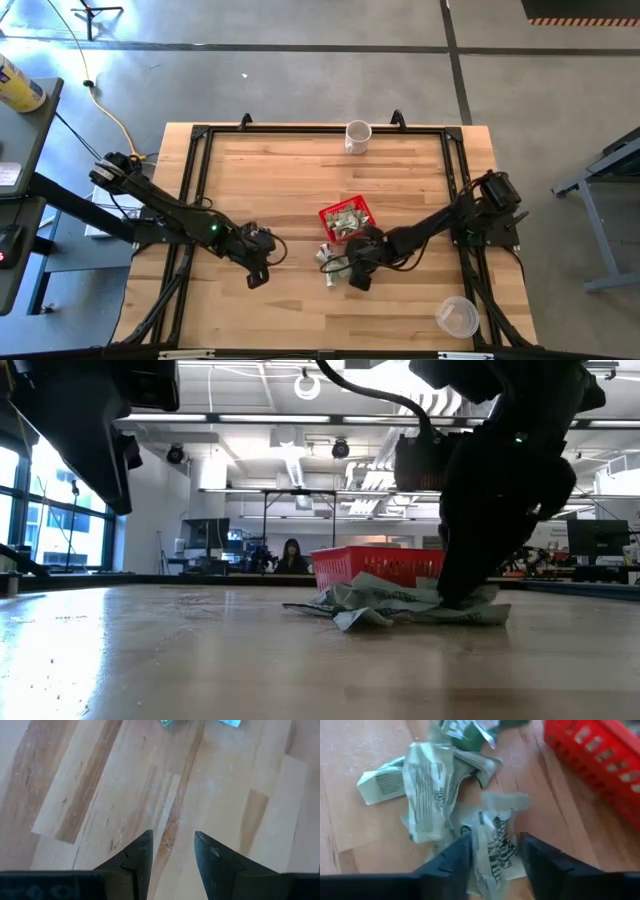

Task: Pick and place items into bin
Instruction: Put the white stevia packet into the red bin

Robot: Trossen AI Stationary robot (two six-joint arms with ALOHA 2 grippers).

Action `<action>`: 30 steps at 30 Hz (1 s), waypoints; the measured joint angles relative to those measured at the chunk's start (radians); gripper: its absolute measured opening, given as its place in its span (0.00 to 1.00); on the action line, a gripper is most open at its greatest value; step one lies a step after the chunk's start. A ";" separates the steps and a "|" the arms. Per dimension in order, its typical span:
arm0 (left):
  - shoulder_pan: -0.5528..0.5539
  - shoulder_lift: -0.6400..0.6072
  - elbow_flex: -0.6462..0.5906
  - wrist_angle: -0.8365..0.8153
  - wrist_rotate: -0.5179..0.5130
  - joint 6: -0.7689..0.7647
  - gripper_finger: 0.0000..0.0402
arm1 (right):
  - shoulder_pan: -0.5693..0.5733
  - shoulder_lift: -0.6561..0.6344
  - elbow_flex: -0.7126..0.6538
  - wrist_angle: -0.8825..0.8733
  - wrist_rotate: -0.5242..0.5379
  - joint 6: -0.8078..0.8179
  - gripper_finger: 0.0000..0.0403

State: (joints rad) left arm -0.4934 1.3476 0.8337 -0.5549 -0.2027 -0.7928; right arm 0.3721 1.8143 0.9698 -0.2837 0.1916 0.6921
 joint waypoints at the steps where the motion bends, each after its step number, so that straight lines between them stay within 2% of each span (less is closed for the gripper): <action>1: 0.000 0.000 0.000 0.000 -0.004 0.006 0.44 | -0.001 -0.006 0.000 0.000 -0.016 0.027 0.32; 7: 0.001 0.000 0.000 -0.001 -0.012 0.056 0.44 | -0.006 -0.035 0.097 -0.107 -0.111 0.155 0.03; 12: 0.002 0.000 0.000 0.009 -0.027 0.091 0.44 | -0.012 -0.035 0.242 -0.236 -0.120 0.165 0.03; 18: 0.002 0.001 0.000 0.044 -0.052 0.115 0.44 | -0.036 -0.036 0.399 -0.483 0.002 0.096 0.02; 21: 0.002 0.001 0.000 0.059 -0.064 0.112 0.44 | -0.065 -0.036 0.415 -0.543 -0.045 0.039 0.01; 25: 0.002 0.001 0.000 0.092 -0.089 0.085 0.44 | -0.071 -0.036 0.374 -0.498 -0.190 -0.043 0.07; 28: 0.002 0.001 0.000 0.100 -0.099 0.064 0.44 | -0.067 -0.035 0.351 -0.499 -0.275 -0.045 0.21; 30: 0.002 0.001 0.000 0.100 -0.118 0.027 0.44 | -0.058 -0.035 0.347 -0.516 -0.268 -0.046 0.33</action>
State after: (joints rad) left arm -0.4911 1.3483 0.8337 -0.4550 -0.3205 -0.7661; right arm 0.3138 1.7794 1.3169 -0.8001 -0.0769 0.6460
